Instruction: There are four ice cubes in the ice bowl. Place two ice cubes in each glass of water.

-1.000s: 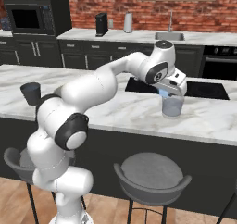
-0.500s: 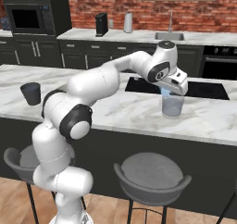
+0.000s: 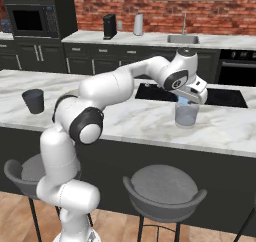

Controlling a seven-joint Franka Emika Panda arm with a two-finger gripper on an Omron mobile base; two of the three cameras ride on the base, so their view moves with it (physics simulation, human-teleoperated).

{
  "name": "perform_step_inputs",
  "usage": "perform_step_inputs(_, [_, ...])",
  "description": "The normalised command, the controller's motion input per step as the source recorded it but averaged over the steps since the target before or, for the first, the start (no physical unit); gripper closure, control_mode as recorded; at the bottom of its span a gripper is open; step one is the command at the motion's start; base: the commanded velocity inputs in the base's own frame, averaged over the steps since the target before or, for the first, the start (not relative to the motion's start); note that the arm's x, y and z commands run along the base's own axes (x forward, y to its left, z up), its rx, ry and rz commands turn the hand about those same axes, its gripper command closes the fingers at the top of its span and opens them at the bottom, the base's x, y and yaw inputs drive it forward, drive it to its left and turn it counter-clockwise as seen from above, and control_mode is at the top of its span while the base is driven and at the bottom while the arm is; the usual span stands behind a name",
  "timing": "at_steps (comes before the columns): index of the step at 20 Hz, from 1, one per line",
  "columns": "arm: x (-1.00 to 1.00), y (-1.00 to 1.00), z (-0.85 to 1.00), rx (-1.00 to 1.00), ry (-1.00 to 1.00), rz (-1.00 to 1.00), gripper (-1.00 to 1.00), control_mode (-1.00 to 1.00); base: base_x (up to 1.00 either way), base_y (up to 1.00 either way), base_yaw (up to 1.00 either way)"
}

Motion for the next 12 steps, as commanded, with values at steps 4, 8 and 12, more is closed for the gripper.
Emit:
perform_step_inputs(4, [0.16,0.00,-0.12,0.00,0.00,0.00,1.00,-1.00,0.00,0.00,0.00])
perform_step_inputs(8, [0.10,0.00,-0.28,0.00,0.00,0.00,1.00,-1.00,0.00,0.00,0.00])
perform_step_inputs(12, [0.13,0.00,-0.20,0.00,0.00,0.00,1.00,-1.00,0.00,0.00,0.00])
